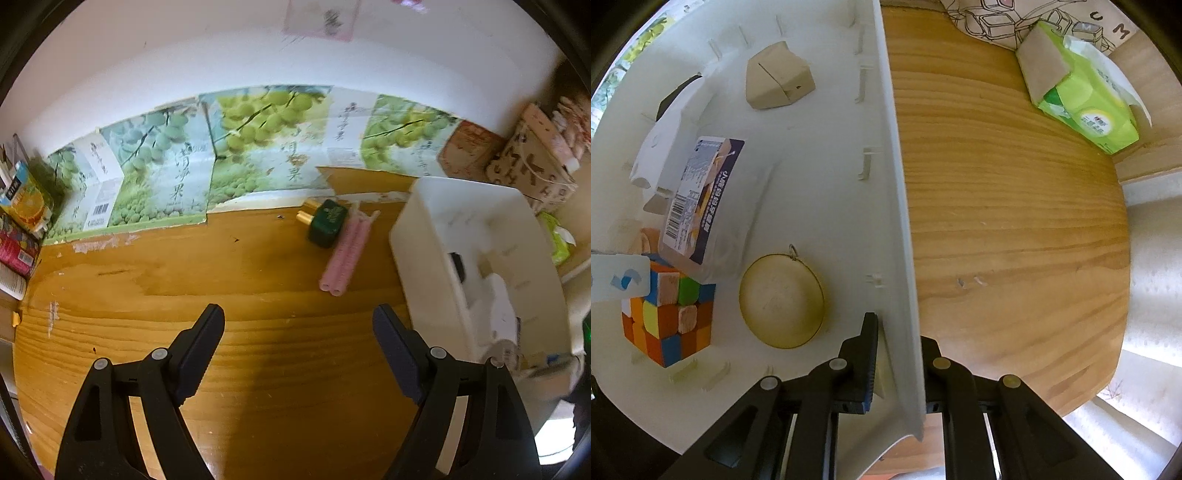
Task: Organize rigid objects
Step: 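Withdraw the open left tool from the tray toward the pink rollers, then close the left tool on the pink hair rollers and lift them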
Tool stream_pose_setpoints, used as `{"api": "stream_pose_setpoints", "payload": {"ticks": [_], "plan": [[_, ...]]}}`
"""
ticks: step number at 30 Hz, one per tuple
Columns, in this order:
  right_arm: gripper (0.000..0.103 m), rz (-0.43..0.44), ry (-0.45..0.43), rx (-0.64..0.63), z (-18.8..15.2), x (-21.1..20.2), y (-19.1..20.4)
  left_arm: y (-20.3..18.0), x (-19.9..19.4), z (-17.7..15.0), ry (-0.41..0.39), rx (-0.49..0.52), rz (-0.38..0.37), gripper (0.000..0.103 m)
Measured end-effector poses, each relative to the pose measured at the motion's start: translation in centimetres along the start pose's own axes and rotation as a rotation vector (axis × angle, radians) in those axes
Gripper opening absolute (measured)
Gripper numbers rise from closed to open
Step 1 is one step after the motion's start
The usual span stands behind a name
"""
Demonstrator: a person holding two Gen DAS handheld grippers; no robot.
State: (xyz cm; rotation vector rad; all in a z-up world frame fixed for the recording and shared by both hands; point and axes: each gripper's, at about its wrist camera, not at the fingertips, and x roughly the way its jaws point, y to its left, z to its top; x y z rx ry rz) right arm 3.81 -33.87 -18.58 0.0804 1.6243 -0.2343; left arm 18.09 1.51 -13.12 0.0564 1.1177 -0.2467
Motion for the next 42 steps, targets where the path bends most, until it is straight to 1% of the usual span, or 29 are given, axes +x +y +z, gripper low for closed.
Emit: {"api": "stream_pose_setpoints", "payload": {"ticks": [6, 12, 15, 20, 30, 33, 35, 37, 39, 42], "plan": [[0.014, -0.003, 0.005, 0.008, 0.5, -0.2, 0.0, 0.8, 2.5, 0.9, 0.052, -0.044, 0.001, 0.085], [0.014, -0.001, 0.007, 0.014, 0.5, 0.1, -0.1, 0.5, 4.5, 1.9, 0.092, -0.048, -0.003, 0.085], [0.014, 0.000, 0.010, 0.016, 0.5, 0.0, -0.2, -0.1, 5.2, 2.2, 0.103, -0.036, -0.028, 0.085], [0.014, 0.001, 0.014, 0.020, 0.6, 0.1, -0.3, -1.4, 6.4, 2.7, 0.119, -0.007, -0.047, 0.085], [0.014, 0.007, 0.023, 0.037, 0.7, 0.4, -0.6, -2.9, 8.5, 4.0, 0.144, 0.031, -0.050, 0.083], [0.014, 0.010, 0.027, 0.043, 0.8, 0.4, -0.7, -3.0, 9.1, 4.3, 0.155, 0.037, -0.051, 0.079], [0.014, 0.011, 0.031, 0.046, 0.8, 0.4, -0.8, -3.2, 9.5, 4.3, 0.161, 0.040, -0.051, 0.072], [0.014, 0.013, 0.034, 0.045, 0.9, 0.4, -0.8, -3.3, 9.9, 4.4, 0.170, 0.042, -0.051, 0.067], [0.014, 0.014, 0.037, 0.045, 1.0, 0.5, -0.8, -3.4, 9.9, 4.4, 0.162, 0.055, -0.042, 0.062], [0.014, 0.013, 0.040, 0.045, 1.1, 0.6, -0.8, -3.5, 10.0, 4.5, 0.152, 0.075, -0.028, 0.052]]}}
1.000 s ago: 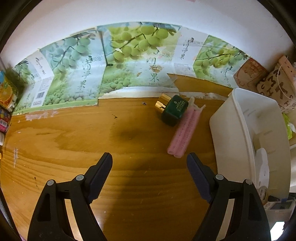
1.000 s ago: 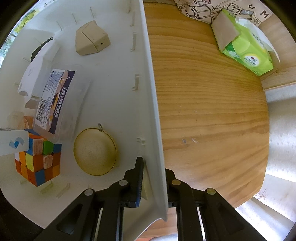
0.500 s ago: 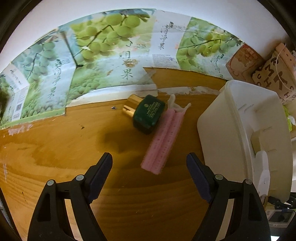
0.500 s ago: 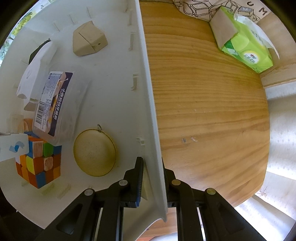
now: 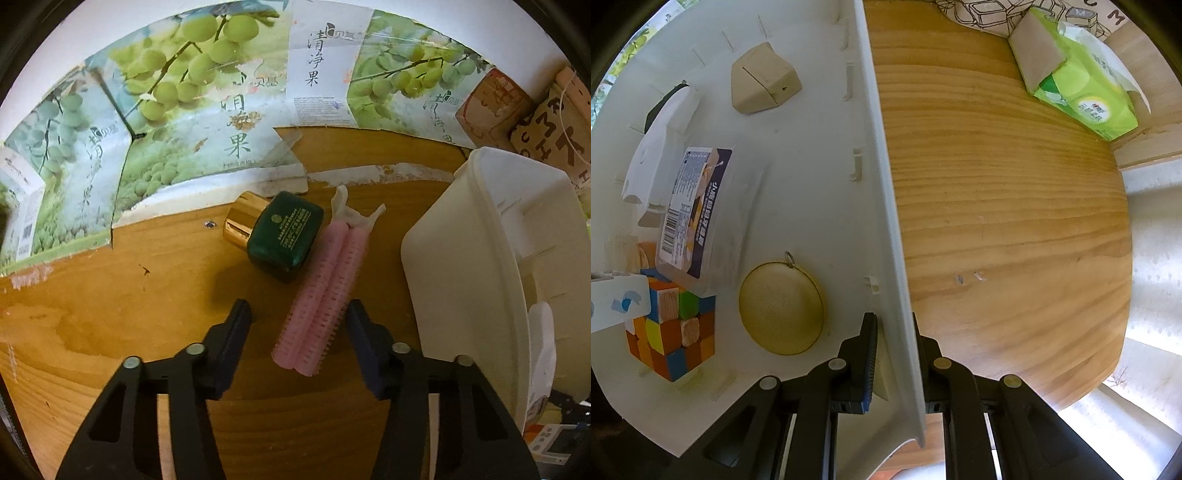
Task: Organize rigid objects
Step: 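Close the left tool on the pink hair rollers and lift them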
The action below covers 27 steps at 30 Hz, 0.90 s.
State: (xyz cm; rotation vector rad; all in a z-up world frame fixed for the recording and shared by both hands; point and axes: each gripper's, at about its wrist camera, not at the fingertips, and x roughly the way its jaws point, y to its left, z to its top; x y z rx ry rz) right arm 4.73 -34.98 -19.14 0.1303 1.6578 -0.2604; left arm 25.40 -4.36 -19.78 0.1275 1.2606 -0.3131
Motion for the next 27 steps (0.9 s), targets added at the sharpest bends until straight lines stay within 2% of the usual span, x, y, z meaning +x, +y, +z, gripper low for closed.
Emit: {"api": "stream_pose_setpoints", "payload": {"ticks": [4, 9, 15, 18, 27], "plan": [[0.013, -0.001, -0.001, 0.000, 0.0, 0.0, 0.1, 0.0, 0.0, 0.2, -0.006, 0.003, -0.017, 0.041], [0.013, -0.007, -0.003, -0.003, -0.2, 0.1, 0.2, 0.0, -0.1, 0.2, -0.004, 0.001, -0.048, 0.032], [0.013, -0.007, -0.009, -0.003, -0.6, 0.1, 0.4, -0.4, -0.3, 0.0, -0.005, -0.010, -0.076, 0.028], [0.013, -0.005, -0.012, -0.006, -0.6, -0.1, 0.4, -0.5, -0.5, -0.3, -0.004, -0.013, -0.067, 0.028], [0.014, -0.001, -0.033, -0.023, -1.2, -0.3, 0.4, -0.8, -3.1, -1.6, -0.040, -0.027, -0.094, 0.028]]}}
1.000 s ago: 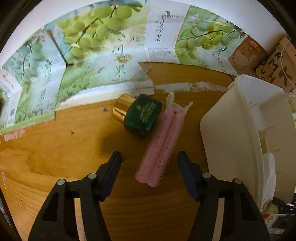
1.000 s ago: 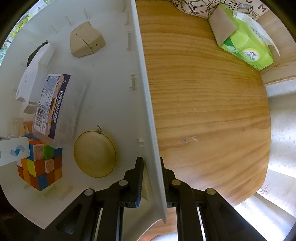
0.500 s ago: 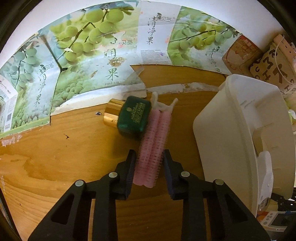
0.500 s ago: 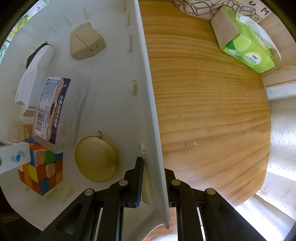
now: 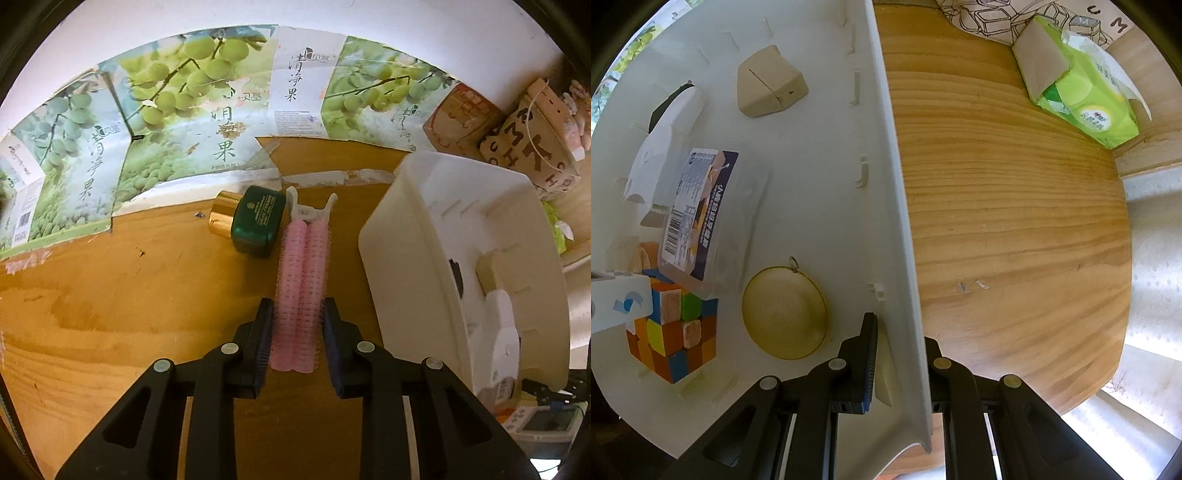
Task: Organize rigid objects
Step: 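Close the left tool on the pink hair rollers and lift them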
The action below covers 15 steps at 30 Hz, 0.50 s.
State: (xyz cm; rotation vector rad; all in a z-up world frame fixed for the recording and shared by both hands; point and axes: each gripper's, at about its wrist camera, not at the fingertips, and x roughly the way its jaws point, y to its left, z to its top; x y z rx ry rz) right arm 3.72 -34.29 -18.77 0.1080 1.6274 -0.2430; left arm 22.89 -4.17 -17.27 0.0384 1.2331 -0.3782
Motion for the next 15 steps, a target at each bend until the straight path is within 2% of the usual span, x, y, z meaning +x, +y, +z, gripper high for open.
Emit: {"api": "stream_pose_setpoints", "payload": {"ticks": [7, 15], "plan": [[0.013, 0.014, -0.022, -0.015, -0.7, -0.3, 0.1, -0.1, -2.4, -2.5, -0.024, -0.023, 0.004, 0.027], [0.014, 0.009, -0.037, -0.066, -1.4, -0.6, 1.0, -0.8, -6.1, -5.2, -0.112, -0.046, -0.030, 0.027]]}}
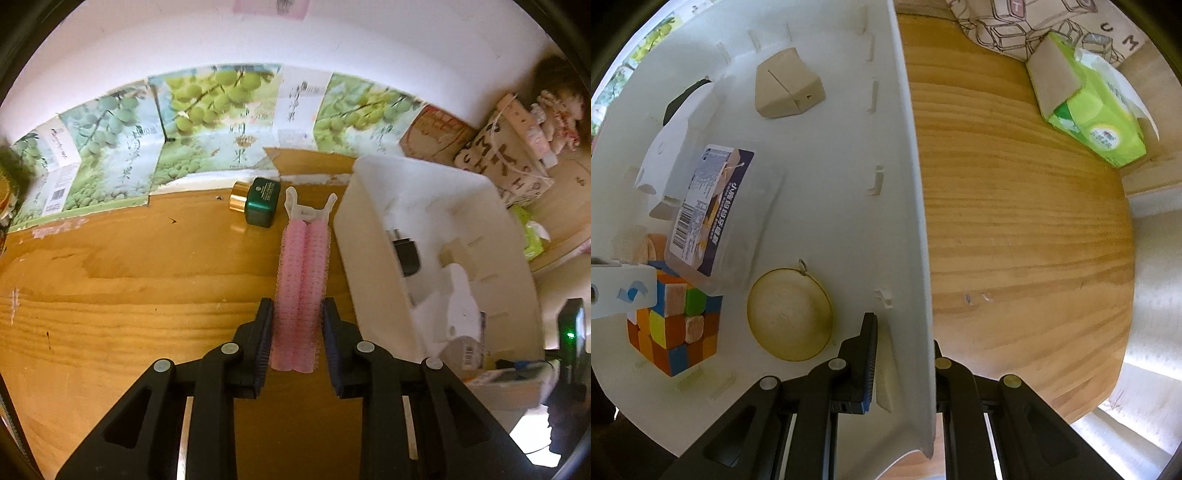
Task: Organize rigid objects
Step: 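Close the left tool on the pink hair rollers and lift them, then carry the pink rollers with the left tool and release them into the tray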
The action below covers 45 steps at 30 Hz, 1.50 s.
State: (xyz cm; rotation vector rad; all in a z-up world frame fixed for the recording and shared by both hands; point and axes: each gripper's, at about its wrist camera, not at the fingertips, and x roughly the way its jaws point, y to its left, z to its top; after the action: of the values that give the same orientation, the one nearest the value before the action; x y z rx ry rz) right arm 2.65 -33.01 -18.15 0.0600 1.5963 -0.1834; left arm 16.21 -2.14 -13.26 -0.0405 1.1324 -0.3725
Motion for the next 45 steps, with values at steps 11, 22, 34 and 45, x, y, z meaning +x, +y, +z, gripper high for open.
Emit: {"api": "stream_pose_setpoints", "payload": {"ticks": [11, 22, 34, 45], "plan": [[0.014, 0.023, -0.019, -0.054, -0.5, -0.3, 0.6, -2.6, -6.2, -2.6, -0.145, 0.039, -0.107, 0.027], [0.014, 0.049, -0.038, -0.112, -1.4, -0.6, 0.5, -6.6, -8.5, -5.1, -0.178, 0.094, -0.144, 0.027], [0.014, 0.071, -0.052, -0.185, -2.2, -0.9, 0.8, -10.9, -7.9, -7.8, -0.118, 0.134, -0.152, 0.028], [0.014, 0.111, -0.057, -0.257, -2.7, -0.8, 0.5, -13.0, -6.7, -8.6, -0.091, 0.104, -0.120, 0.028]]}}
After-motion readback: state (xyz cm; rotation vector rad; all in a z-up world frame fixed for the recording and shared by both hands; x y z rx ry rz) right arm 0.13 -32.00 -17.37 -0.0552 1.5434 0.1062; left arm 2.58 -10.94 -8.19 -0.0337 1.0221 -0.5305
